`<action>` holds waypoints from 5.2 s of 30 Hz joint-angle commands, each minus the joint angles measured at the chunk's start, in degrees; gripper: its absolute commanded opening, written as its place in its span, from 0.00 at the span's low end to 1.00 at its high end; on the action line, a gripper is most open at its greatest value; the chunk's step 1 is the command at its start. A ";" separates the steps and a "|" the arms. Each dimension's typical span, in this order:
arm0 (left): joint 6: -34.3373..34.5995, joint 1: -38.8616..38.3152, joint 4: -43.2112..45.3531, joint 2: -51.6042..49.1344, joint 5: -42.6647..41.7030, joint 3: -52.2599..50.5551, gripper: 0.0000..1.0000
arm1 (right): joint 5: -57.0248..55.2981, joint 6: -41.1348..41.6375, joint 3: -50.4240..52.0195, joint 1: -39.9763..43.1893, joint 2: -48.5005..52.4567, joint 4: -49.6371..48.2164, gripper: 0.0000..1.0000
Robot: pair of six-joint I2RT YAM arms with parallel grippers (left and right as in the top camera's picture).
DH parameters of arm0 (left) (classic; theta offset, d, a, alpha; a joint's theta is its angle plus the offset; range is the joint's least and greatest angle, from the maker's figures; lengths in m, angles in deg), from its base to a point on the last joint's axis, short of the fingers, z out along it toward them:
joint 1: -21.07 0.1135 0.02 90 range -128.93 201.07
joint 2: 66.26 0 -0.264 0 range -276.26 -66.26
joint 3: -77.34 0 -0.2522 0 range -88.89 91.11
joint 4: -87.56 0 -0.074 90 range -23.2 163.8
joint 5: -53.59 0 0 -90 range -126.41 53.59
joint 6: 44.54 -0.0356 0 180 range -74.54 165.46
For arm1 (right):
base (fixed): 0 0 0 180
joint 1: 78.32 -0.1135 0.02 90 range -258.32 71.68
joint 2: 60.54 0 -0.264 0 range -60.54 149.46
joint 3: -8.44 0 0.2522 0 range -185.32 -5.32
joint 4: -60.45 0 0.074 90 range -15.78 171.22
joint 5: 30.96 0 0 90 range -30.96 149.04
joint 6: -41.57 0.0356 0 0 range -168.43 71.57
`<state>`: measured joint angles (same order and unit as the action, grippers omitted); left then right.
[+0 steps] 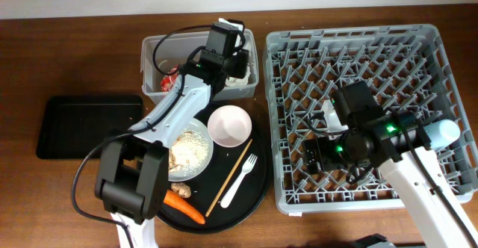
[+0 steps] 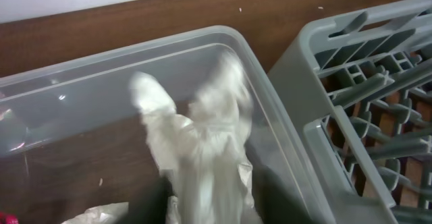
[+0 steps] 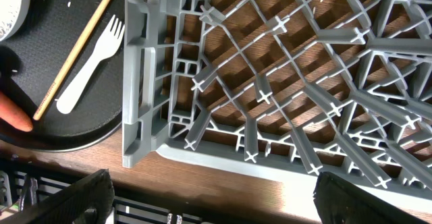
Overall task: Sort waste into correct bins and load items into the dishwasher rack
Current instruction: 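Pull the tissue from the pink bowl with the left gripper into bin, then grasp the pink bowl with the right gripper and place it in the rack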
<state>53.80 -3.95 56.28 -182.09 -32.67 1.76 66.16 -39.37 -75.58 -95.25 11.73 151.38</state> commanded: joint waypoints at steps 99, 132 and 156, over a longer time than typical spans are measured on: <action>8.98 34.56 -54.49 37.38 -5.92 -23.12 0.99 | -73.37 -4.57 -25.20 26.21 29.79 -42.64 0.04; 8.98 34.56 -53.83 37.38 -7.43 -23.12 0.99 | -70.53 -5.31 -22.91 18.75 47.15 -42.64 0.04; 8.98 34.56 -52.65 37.38 -7.43 -23.12 0.99 | -36.65 0.55 -22.97 9.49 44.48 -16.39 0.34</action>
<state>62.04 30.33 3.23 -145.48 -39.46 -21.19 26.23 -41.25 -98.72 -84.82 58.57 133.44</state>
